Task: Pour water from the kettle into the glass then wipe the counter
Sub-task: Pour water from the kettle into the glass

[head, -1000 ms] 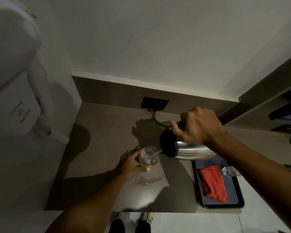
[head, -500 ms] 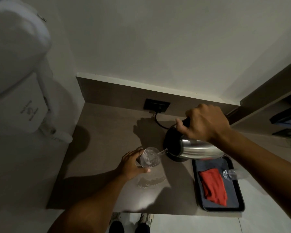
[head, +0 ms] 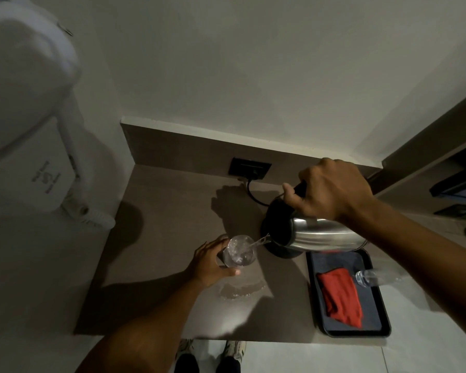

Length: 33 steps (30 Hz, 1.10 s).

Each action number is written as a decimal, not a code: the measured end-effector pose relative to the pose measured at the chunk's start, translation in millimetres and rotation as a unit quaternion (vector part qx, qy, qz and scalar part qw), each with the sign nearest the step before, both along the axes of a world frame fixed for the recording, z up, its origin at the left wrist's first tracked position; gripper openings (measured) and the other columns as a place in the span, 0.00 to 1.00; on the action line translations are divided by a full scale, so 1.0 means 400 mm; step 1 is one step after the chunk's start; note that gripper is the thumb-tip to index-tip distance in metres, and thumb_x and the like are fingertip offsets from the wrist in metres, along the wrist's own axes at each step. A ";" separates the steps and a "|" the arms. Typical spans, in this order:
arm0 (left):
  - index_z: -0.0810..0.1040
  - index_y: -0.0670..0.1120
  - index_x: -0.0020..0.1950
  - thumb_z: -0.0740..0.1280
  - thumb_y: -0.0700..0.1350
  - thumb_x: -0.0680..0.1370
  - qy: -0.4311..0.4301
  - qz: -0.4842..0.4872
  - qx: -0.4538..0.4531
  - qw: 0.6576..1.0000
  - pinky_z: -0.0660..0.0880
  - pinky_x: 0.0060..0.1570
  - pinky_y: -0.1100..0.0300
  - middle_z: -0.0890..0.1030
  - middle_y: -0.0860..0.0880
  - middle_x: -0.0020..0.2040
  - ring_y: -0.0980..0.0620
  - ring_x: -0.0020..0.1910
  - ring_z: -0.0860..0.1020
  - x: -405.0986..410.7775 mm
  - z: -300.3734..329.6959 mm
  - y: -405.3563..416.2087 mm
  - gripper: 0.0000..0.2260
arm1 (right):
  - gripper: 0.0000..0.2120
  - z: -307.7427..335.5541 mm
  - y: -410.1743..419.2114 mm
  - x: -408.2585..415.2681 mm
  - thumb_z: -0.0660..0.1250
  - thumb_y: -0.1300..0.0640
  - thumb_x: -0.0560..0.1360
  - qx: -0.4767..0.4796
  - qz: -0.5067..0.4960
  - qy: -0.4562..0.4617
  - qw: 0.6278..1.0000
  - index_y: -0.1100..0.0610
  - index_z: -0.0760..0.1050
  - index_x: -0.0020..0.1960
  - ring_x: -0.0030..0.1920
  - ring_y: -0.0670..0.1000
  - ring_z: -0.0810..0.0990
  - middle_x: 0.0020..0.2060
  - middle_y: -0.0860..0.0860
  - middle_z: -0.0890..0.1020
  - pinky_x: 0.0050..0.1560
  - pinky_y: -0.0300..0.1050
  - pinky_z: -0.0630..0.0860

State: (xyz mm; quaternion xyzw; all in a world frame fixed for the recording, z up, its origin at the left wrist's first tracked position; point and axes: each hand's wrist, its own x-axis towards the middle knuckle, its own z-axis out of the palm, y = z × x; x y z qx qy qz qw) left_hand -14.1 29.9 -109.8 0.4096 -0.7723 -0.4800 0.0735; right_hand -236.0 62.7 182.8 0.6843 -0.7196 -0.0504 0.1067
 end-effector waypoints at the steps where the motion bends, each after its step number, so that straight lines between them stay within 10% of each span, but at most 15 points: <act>1: 0.71 0.54 0.73 0.80 0.64 0.59 0.000 -0.001 0.000 1.000 0.74 0.67 0.50 0.79 0.52 0.68 0.48 0.65 0.77 0.001 0.000 0.000 0.44 | 0.29 0.001 0.000 0.000 0.54 0.37 0.75 0.001 0.000 -0.002 1.000 0.57 0.70 0.25 0.18 0.47 0.57 0.18 0.47 0.59 0.26 0.34 0.53; 14: 0.72 0.54 0.72 0.81 0.63 0.59 0.007 0.006 -0.001 1.000 0.75 0.66 0.48 0.83 0.54 0.58 0.51 0.57 0.80 -0.001 -0.005 -0.001 0.44 | 0.29 0.009 -0.010 0.006 0.53 0.37 0.74 0.011 0.011 -0.022 1.000 0.57 0.68 0.25 0.18 0.49 0.60 0.18 0.49 0.62 0.26 0.36 0.58; 33: 0.71 0.56 0.73 0.79 0.65 0.60 -0.012 -0.004 0.019 1.000 0.71 0.70 0.44 0.77 0.51 0.70 0.44 0.68 0.74 -0.001 0.010 0.000 0.44 | 0.27 -0.119 0.021 -0.034 0.58 0.40 0.74 -0.038 -0.037 -0.130 0.990 0.56 0.68 0.23 0.19 0.50 0.65 0.18 0.50 0.66 0.24 0.37 0.56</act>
